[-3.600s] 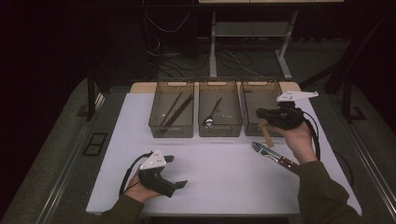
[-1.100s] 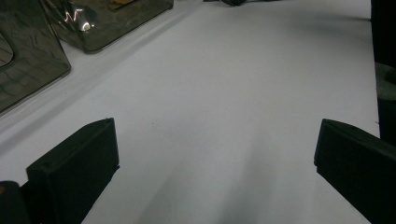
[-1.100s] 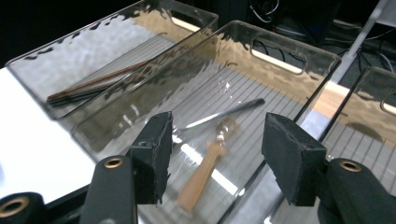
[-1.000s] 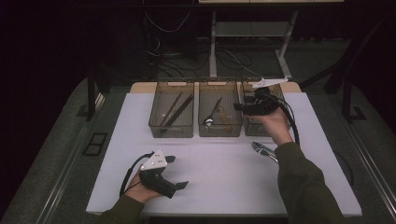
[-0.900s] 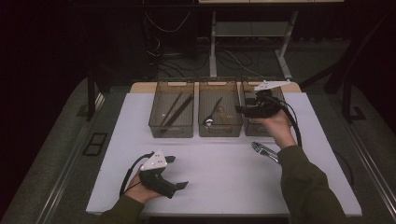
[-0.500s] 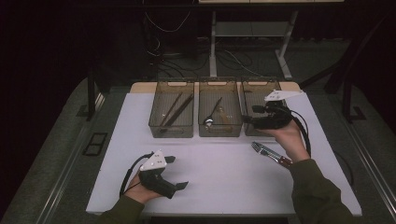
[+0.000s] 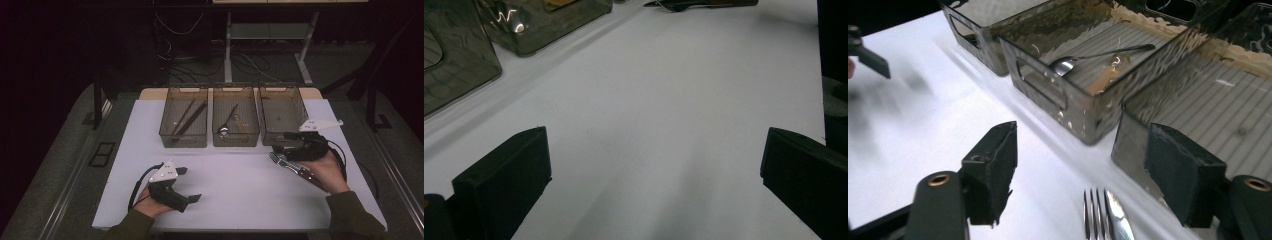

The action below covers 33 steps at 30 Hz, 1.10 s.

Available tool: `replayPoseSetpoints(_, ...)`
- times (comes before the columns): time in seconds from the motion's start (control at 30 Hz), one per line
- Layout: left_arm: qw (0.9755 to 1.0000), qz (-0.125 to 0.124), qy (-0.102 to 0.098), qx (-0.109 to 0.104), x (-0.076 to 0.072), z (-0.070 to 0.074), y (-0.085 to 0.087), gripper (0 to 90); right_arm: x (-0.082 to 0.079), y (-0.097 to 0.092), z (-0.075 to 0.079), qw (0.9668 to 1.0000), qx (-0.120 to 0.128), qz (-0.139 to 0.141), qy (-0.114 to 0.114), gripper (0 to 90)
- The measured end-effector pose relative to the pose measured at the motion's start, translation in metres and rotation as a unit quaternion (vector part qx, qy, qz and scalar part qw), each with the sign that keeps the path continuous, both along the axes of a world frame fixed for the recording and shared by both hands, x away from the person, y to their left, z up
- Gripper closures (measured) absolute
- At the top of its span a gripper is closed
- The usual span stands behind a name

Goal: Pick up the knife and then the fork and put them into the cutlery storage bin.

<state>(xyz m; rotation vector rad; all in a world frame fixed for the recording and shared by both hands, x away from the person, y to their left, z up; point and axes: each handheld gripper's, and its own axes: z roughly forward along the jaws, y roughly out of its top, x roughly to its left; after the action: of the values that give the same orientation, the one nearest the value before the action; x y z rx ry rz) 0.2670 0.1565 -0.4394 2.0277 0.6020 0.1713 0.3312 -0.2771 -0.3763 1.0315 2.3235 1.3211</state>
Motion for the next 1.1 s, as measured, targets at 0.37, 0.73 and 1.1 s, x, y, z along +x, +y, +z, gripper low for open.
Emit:
replayPoseSetpoints(0.37, 1.0000, 0.000, -0.004, -0.001, -0.001, 0.002, 0.001, 0.0, -0.032, -0.021, -0.020, 0.9991, -0.033, 0.016, 0.021, 32.2)
replayPoseSetpoints(0.73, 1.0000, -0.001, -0.009, 0.003, -0.003, 0.004, 0.001, 0.0, -0.031, -0.036, -0.029, 0.9937, -0.087, 0.023, 0.066, 42.7)
replayPoseSetpoints(1.1, 1.0000, -0.001, -0.009, 0.001, -0.003, 0.004, 0.001, 0.0, -0.024, -0.048, -0.026, 0.9824, -0.160, 0.013, 0.096, 56.4)
